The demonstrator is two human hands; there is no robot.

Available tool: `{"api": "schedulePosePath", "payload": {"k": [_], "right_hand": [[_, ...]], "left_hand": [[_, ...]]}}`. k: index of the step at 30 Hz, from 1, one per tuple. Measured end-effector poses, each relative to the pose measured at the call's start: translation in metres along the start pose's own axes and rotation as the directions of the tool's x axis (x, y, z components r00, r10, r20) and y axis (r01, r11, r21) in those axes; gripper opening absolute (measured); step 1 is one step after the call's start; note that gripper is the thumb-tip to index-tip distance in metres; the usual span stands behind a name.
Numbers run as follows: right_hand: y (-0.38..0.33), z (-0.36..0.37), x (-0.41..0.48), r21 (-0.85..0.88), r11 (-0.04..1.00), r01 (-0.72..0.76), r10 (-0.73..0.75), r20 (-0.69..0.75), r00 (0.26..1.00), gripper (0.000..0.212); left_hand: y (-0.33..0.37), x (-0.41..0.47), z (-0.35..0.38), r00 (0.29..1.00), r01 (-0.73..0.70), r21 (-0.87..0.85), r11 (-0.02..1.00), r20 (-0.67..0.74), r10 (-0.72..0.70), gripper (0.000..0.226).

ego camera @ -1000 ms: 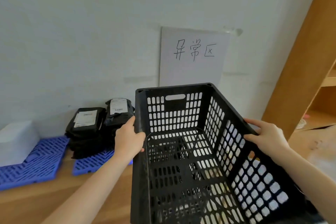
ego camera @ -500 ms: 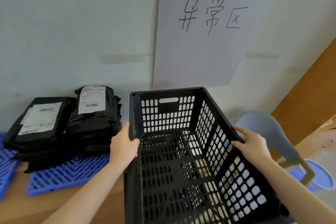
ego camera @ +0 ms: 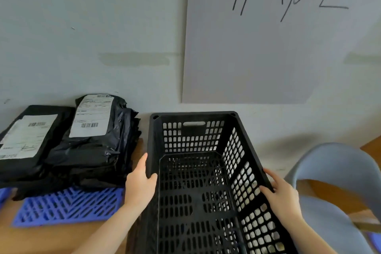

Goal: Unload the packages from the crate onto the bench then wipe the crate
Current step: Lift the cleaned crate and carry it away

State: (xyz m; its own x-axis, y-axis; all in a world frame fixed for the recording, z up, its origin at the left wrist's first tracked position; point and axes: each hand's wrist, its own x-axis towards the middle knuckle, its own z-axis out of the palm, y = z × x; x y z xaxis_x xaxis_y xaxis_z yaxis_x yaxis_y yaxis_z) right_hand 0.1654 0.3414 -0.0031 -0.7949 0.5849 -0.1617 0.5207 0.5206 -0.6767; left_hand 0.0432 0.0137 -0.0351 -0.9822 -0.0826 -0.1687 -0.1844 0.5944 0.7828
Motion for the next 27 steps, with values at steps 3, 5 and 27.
{"api": "schedulePosePath", "payload": {"k": [3, 5, 27], "right_hand": [[0.015, 0.016, 0.001, 0.048, 0.998, -0.046, 0.047, -0.021, 0.999, 0.051], [0.02, 0.026, 0.002, 0.072, 0.995, -0.075, 0.078, -0.041, 0.996, 0.051], [0.032, 0.043, 0.005, -0.035, 0.996, -0.084, 0.085, 0.037, 0.996, 0.05]], "left_hand": [[-0.011, 0.0, 0.012, 1.0, 0.022, 0.024, 0.999, 0.013, -0.022, 0.075], [-0.014, 0.0, 0.017, 1.0, 0.031, 0.03, 0.999, 0.002, -0.031, 0.074], [-0.023, -0.012, 0.014, 0.992, -0.038, 0.129, 0.991, 0.121, 0.023, 0.077]]}}
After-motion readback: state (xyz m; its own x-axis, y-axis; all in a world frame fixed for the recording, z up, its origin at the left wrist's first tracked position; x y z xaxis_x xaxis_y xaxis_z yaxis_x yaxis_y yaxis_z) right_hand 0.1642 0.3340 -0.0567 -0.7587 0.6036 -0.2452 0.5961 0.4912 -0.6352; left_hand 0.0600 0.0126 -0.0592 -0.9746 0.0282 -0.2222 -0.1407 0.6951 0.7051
